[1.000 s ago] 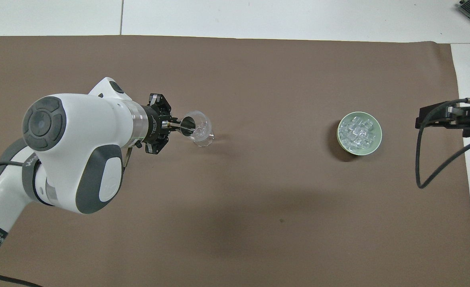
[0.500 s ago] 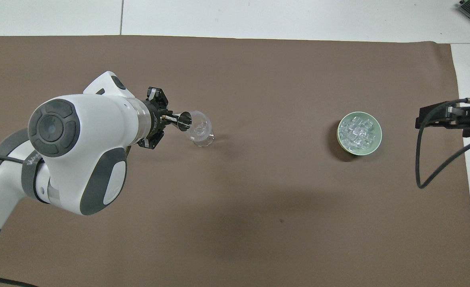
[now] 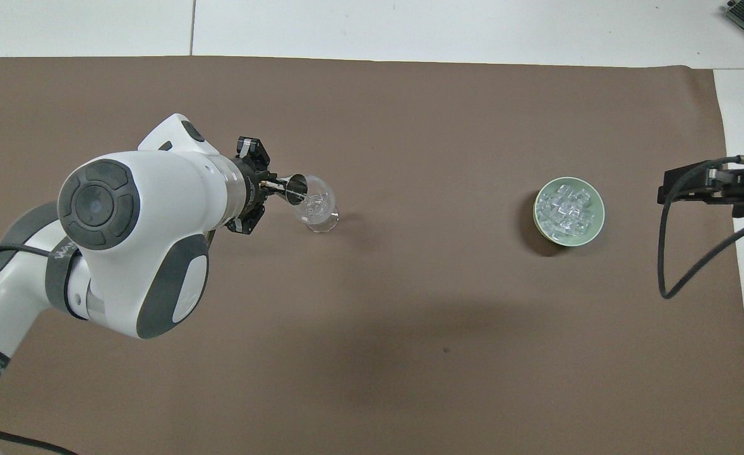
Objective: Pour wine and add ice with both arms
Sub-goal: 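Tilt the metal cup with the left gripper above the wine glass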
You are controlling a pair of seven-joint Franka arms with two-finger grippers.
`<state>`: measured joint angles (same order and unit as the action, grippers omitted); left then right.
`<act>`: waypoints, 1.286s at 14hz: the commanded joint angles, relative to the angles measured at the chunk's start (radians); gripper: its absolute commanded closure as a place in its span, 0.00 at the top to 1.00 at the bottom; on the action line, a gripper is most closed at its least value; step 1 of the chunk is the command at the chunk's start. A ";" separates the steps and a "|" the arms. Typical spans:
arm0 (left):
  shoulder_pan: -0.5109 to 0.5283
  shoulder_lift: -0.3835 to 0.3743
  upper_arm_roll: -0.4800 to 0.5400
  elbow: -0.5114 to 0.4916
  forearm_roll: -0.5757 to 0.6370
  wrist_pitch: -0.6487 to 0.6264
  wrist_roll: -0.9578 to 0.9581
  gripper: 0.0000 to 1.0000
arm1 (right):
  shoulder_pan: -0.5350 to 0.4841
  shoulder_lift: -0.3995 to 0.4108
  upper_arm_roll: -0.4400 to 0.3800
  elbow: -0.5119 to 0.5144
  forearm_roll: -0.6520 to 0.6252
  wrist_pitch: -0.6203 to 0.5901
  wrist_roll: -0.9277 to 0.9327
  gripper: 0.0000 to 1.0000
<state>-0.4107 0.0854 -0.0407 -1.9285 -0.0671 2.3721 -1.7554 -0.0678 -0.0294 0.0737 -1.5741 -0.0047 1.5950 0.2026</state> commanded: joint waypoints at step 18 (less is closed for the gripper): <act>-0.020 0.008 0.013 0.010 0.102 0.049 -0.004 0.00 | -0.009 -0.001 0.005 0.002 0.023 -0.010 0.004 1.00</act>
<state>-0.4130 0.0880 -0.0409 -1.9282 0.0098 2.4038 -1.7583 -0.0678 -0.0294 0.0737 -1.5741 -0.0047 1.5950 0.2026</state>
